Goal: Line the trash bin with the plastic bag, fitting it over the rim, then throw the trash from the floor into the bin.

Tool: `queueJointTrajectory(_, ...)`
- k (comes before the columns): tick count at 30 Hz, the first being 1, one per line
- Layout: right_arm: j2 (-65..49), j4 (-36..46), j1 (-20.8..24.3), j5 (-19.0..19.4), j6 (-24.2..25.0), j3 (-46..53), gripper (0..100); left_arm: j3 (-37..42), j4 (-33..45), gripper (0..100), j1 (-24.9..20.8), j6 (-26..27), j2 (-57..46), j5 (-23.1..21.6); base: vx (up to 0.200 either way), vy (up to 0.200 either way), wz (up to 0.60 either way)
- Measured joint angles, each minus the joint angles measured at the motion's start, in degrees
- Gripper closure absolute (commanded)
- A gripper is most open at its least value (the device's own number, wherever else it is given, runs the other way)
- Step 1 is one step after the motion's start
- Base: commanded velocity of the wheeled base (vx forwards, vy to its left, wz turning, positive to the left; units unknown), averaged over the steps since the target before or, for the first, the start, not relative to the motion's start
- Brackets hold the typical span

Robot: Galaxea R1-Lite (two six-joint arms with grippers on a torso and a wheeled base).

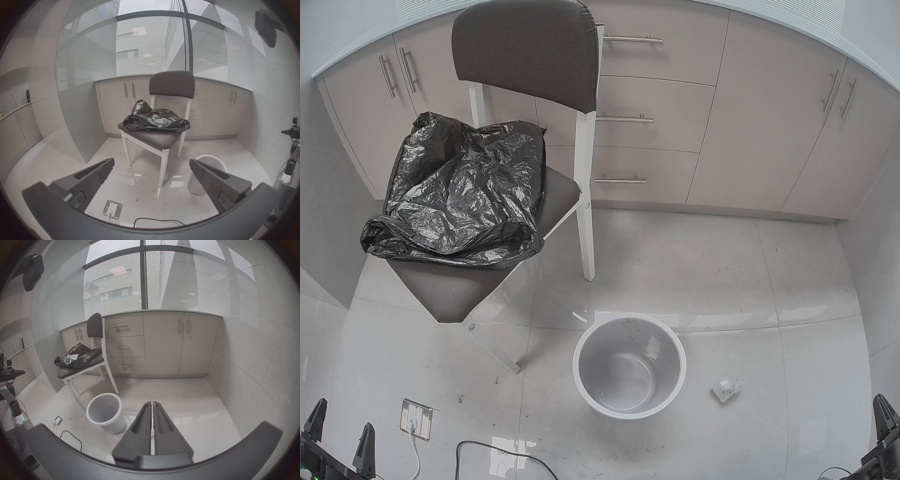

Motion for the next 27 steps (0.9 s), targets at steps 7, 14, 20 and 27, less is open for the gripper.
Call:
queueJointTrajectory(7, 0.0, -0.1, 0.0, -0.3, -1.6, 0.0, 100, 0.0, 0.0, 0, 0.0, 0.3, 0.0, 0.0, 0.0, 0.0, 0.0)
queueJointTrajectory(14, 0.0, -0.3, 0.0, 0.0, -1.7, 0.0, 100, 0.0, -0.1, 0, 0.0, 0.3, 0.0, -0.1, 0.0, 0.0, 0.0)
queueJointTrajectory(20, 0.1, -1.0, 0.2, 0.3, 1.7, -0.6, 100, 0.0, -0.1, 0, 0.1, 0.3, 0.0, -0.1, 0.0, 0.0, 0.0)
queueJointTrajectory(27, 5.9, -0.8, 1.5, 1.0, 7.7, -13.7, 100, 0.0, -0.1, 0, 0.1, 0.3, 0.0, -0.1, 0.0, 0.0, 0.0)
